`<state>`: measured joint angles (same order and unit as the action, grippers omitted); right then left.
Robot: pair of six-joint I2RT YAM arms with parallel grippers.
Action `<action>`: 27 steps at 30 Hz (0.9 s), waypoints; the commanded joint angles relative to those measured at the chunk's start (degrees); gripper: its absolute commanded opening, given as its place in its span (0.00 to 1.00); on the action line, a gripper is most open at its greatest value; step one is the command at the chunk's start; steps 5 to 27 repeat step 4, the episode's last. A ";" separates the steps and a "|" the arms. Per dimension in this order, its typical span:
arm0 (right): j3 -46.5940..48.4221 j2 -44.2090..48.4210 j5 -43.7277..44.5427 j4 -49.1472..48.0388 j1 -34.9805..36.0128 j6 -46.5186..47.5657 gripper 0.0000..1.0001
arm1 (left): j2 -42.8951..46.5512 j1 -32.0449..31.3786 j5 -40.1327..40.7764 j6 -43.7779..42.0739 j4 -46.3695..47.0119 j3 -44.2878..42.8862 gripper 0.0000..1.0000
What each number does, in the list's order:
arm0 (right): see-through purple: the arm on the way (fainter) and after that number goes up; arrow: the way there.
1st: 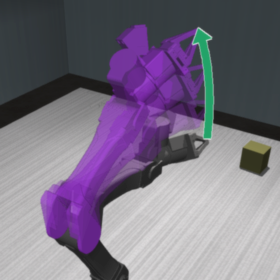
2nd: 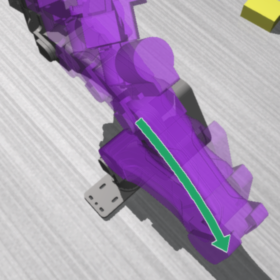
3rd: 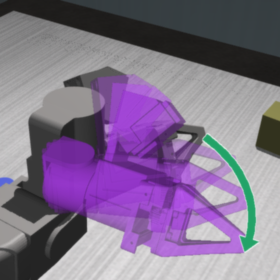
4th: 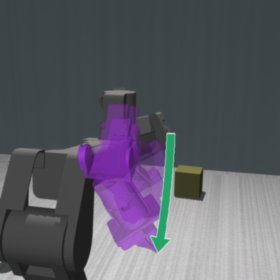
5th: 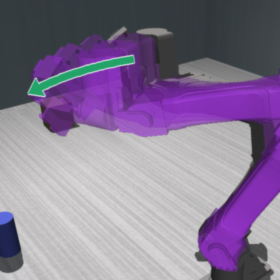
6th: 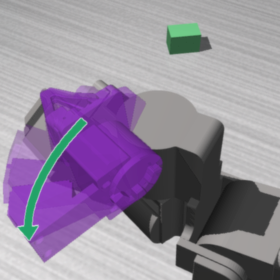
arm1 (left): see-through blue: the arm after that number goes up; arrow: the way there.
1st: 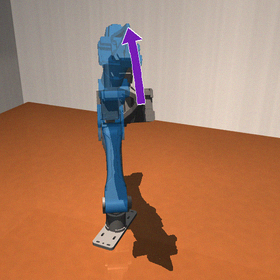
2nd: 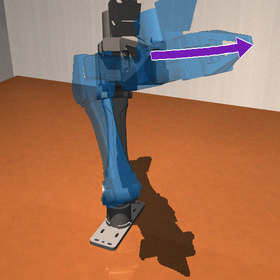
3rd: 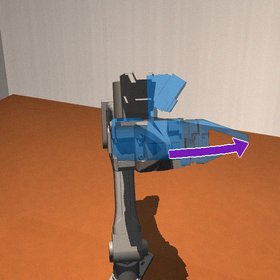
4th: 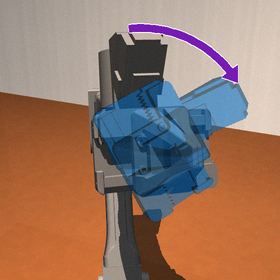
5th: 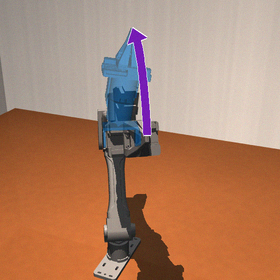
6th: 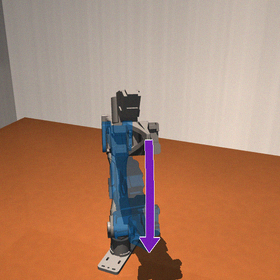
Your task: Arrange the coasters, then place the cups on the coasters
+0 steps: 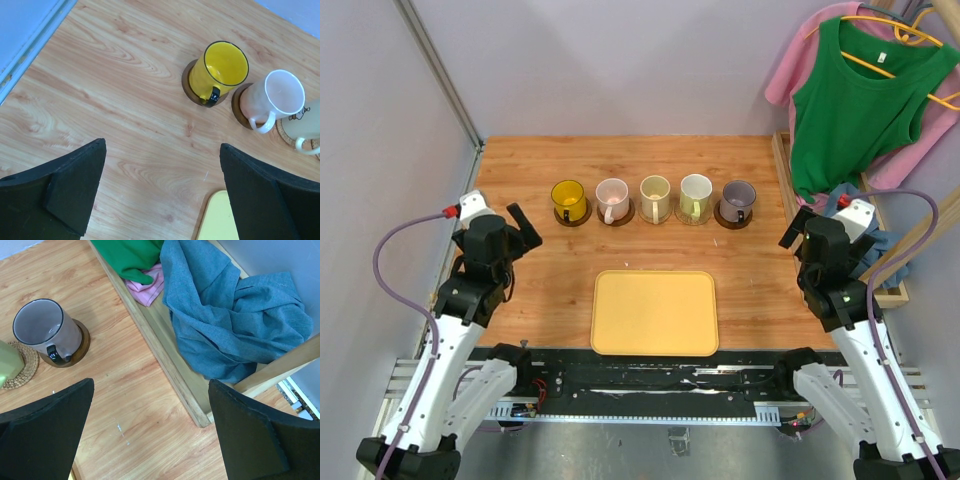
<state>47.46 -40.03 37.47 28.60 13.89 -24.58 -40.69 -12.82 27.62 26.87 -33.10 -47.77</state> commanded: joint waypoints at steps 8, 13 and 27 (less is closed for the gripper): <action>0.63 0.30 -0.16 1.04 -0.70 -0.87 0.98 | 0.92 0.51 3.69 1.07 -0.30 1.18 1.00; 0.63 0.30 -0.16 1.04 -0.70 -0.87 0.98 | 0.92 0.51 3.69 1.07 -0.30 1.18 1.00; 0.63 0.30 -0.16 1.04 -0.70 -0.87 0.98 | 0.92 0.51 3.69 1.07 -0.30 1.18 1.00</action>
